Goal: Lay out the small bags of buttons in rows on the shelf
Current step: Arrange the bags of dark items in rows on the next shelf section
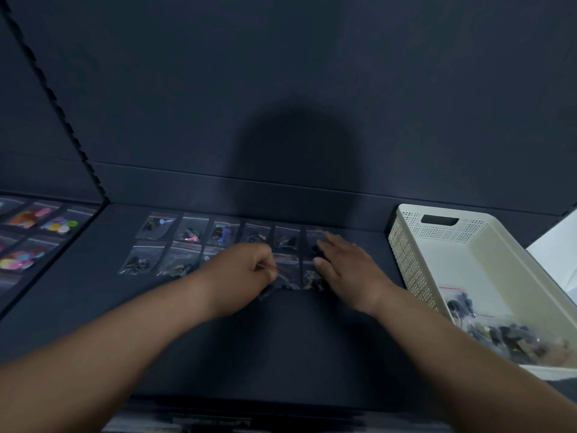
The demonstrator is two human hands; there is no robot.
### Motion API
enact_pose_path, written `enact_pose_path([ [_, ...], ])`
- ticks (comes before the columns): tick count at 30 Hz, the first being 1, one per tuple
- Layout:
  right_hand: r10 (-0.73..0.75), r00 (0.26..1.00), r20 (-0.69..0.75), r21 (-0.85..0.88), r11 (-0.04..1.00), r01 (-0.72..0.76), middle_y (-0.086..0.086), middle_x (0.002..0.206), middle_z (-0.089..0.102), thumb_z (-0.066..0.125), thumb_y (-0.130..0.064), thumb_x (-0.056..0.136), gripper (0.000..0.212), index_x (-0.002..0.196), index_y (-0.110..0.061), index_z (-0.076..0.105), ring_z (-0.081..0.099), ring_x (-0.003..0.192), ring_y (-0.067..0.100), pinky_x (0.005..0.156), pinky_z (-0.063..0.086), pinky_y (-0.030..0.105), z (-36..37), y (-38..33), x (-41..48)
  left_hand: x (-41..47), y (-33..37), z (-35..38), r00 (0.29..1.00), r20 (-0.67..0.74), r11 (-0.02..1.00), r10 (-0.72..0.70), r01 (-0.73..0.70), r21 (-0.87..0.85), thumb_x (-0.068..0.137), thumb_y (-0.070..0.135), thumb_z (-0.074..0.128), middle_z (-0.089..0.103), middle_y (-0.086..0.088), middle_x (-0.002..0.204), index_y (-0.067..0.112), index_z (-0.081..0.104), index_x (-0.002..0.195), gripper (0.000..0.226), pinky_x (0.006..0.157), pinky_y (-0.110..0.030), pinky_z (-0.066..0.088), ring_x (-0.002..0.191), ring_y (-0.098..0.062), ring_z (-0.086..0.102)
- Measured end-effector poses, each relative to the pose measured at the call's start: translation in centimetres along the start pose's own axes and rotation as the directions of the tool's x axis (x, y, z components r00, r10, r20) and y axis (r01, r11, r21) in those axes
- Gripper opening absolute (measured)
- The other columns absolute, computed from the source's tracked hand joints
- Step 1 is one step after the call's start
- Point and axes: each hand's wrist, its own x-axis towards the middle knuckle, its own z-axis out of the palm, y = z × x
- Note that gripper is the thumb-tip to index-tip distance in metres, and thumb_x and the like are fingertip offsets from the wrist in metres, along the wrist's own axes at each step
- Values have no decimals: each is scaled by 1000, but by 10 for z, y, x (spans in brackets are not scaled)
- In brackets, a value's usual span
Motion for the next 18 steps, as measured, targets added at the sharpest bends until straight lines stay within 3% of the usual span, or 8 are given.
enact_pose_path([
  [4,-11,997,76,-44,999,14,3,159,14,24,-43,101,56,149,-15,23,10,146,16,118,8,33,1,-1,8,-5,0,-12,995,-73,994,-62,55,-96,89,14,59,61,3,71,21,58,68,22,67,-23,42,68,-8,53],
  [18,-30,998,62,-44,999,32,4,156,22,27,-45,100,56,147,-16,28,21,142,21,117,17,33,5,-3,16,-13,-2,-25,986,-95,962,-139,111,-250,90,10,58,58,-1,70,15,59,72,18,66,-25,39,66,-11,50],
])
